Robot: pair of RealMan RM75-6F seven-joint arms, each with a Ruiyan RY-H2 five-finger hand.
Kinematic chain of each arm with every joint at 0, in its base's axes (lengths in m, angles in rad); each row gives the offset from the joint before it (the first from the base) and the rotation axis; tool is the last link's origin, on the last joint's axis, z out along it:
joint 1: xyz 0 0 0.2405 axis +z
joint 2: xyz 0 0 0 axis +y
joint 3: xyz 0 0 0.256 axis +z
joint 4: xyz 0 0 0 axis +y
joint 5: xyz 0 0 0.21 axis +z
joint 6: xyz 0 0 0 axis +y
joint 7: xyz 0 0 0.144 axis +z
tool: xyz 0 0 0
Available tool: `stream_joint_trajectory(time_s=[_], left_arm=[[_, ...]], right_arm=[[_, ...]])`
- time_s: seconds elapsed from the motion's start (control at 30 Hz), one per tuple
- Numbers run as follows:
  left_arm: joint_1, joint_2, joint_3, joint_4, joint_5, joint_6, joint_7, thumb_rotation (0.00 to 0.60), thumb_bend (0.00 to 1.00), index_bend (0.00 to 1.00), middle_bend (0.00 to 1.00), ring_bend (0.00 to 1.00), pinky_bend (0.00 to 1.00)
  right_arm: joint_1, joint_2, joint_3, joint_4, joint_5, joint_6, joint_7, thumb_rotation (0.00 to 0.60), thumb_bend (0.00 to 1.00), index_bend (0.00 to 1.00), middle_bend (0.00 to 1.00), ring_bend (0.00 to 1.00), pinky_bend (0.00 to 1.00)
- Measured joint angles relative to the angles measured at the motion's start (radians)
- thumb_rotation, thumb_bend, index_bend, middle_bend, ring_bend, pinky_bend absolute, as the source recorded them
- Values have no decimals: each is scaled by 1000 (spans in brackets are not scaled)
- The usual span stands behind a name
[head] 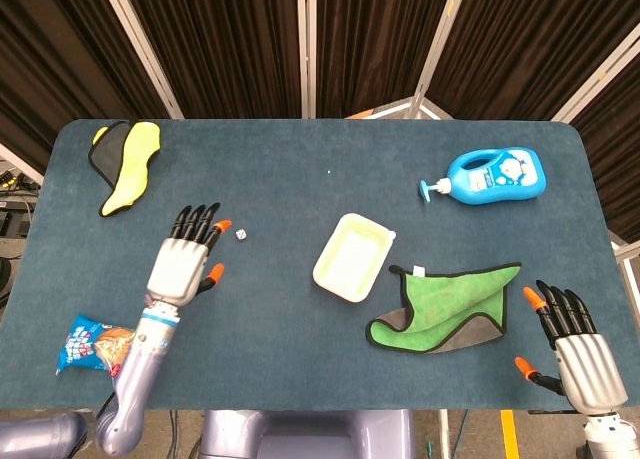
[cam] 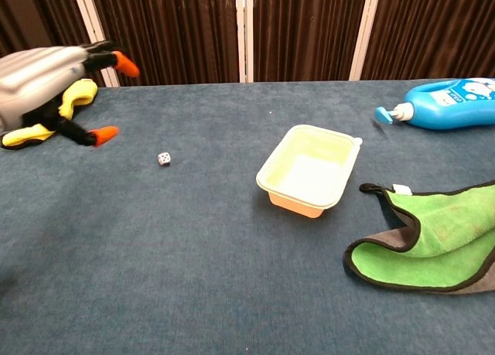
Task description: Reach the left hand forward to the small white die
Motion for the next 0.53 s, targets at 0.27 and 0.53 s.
stream_joint_trajectory(time_s=[0.27,0.53], left_arm=[[179,99,143,-30,128,174,-67,600,247,14,0,0,0],[342,196,259,-42,212,286,-141,600,185,0,0,0,0]], right_arm=[[1,-5,9,4,21,-9,-12,600,93,57,0,0,0],[0,-14,18,6,35,-9,-30,600,93,57,0,0,0]])
